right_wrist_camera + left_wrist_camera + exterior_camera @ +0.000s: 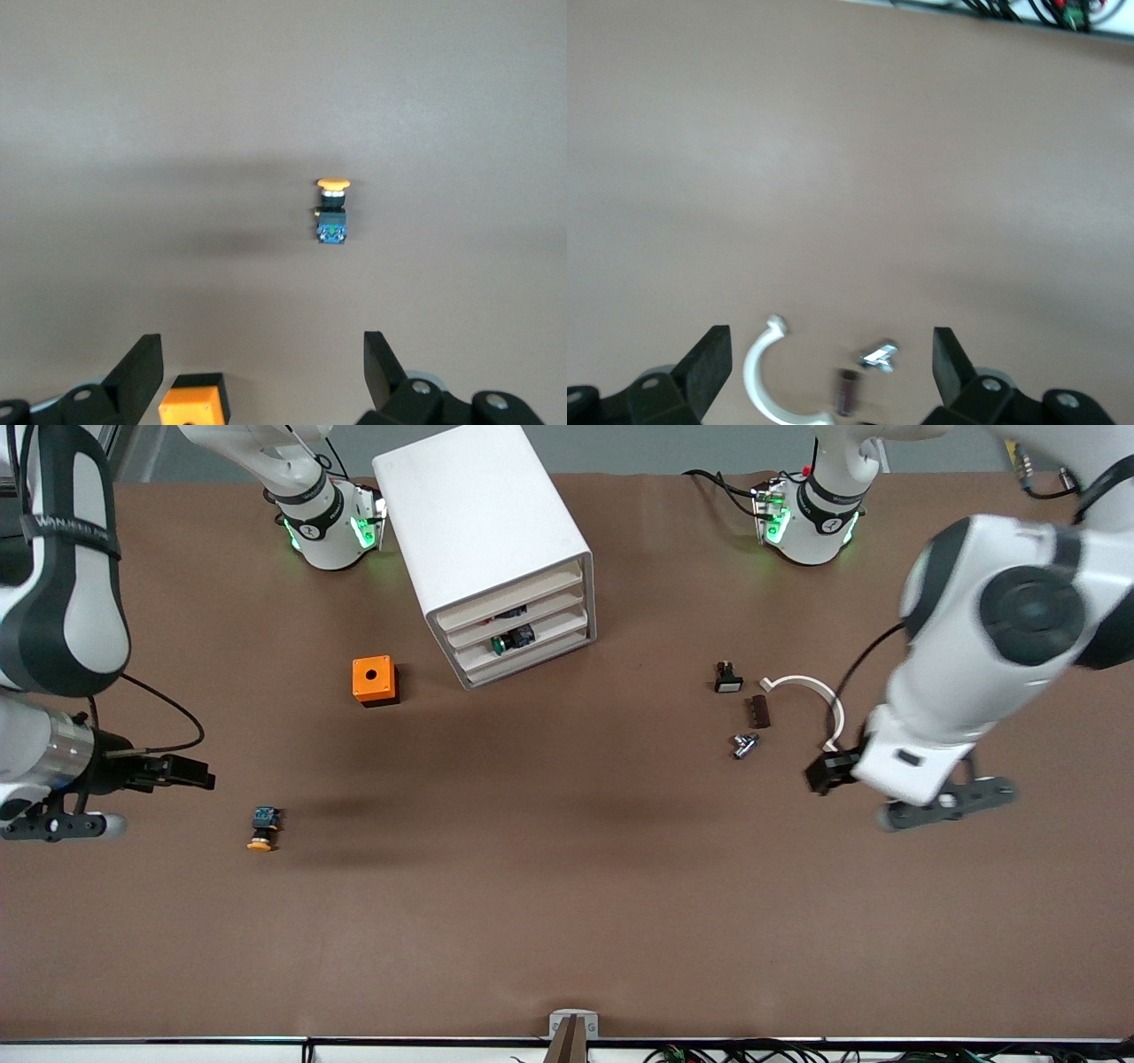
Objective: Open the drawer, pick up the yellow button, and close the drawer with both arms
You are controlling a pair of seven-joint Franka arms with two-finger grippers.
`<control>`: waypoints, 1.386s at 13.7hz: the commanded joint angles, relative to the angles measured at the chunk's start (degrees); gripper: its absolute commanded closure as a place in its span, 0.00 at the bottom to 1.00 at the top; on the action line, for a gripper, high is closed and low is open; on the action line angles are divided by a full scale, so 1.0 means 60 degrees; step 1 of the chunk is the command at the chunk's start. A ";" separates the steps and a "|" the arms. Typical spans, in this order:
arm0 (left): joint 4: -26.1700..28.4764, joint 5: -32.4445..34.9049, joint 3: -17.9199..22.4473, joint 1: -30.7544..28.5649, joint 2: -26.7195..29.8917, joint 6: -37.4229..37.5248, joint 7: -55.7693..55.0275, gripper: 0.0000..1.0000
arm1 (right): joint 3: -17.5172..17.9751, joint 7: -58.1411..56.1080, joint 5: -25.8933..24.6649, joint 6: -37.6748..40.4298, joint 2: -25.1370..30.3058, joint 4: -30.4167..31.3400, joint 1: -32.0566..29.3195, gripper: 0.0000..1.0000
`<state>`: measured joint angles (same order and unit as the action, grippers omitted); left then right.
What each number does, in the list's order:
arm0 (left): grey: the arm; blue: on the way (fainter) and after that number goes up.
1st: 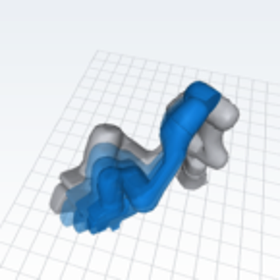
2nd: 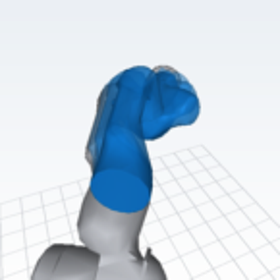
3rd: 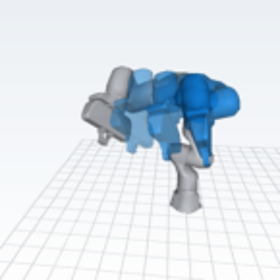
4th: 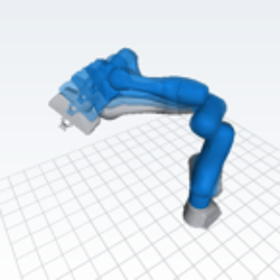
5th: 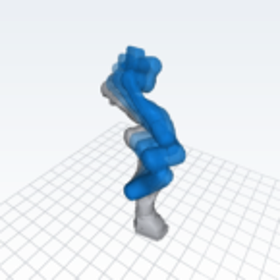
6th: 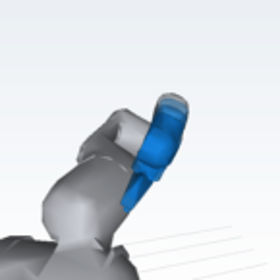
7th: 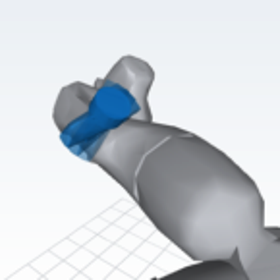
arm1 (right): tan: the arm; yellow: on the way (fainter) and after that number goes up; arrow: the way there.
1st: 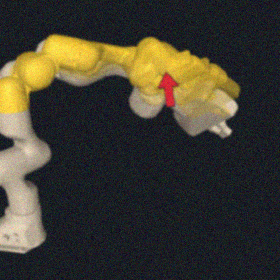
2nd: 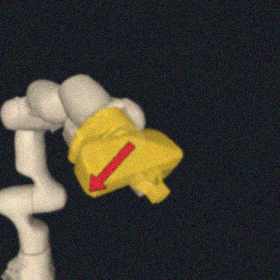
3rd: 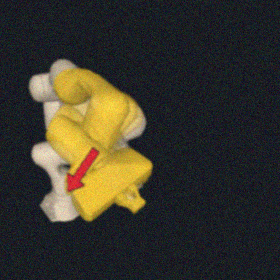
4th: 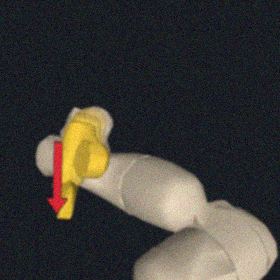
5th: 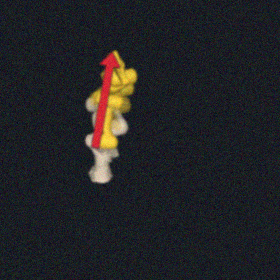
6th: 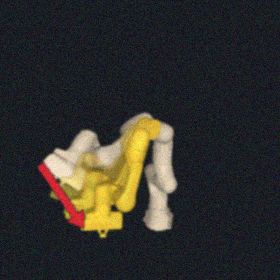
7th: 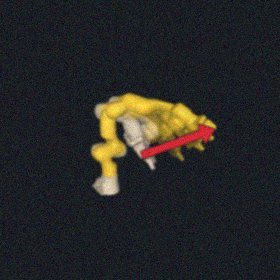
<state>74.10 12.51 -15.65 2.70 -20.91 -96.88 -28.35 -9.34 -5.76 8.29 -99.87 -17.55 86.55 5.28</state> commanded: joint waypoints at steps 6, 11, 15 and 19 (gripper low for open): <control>0.0263 -0.0618 -0.0175 -0.0946 0.1316 0.1117 0.1207 0.00 | 0.0677 0.1556 -0.1162 0.2069 0.1547 -0.0683 -0.0044 0.00; 0.1153 -0.1847 0.1139 -0.0612 0.2778 0.1528 0.2937 0.00 | 0.0736 0.2348 -0.1176 0.2246 0.2397 -0.0436 -0.0073 0.00; 0.2867 -0.1909 0.2007 0.0034 0.4157 0.1587 0.3333 0.00 | 0.0881 0.2395 -0.1147 0.2085 0.2822 0.0004 -0.0293 0.00; 0.3249 -0.1836 0.2036 -0.0024 0.4612 0.1587 0.3715 0.00 | 0.0999 0.2395 -0.1162 0.1777 0.2867 0.0209 -0.0396 0.00</control>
<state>90.33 1.98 -4.26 2.22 3.72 -86.49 -7.64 -4.91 7.59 2.17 -87.88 -2.20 85.32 4.07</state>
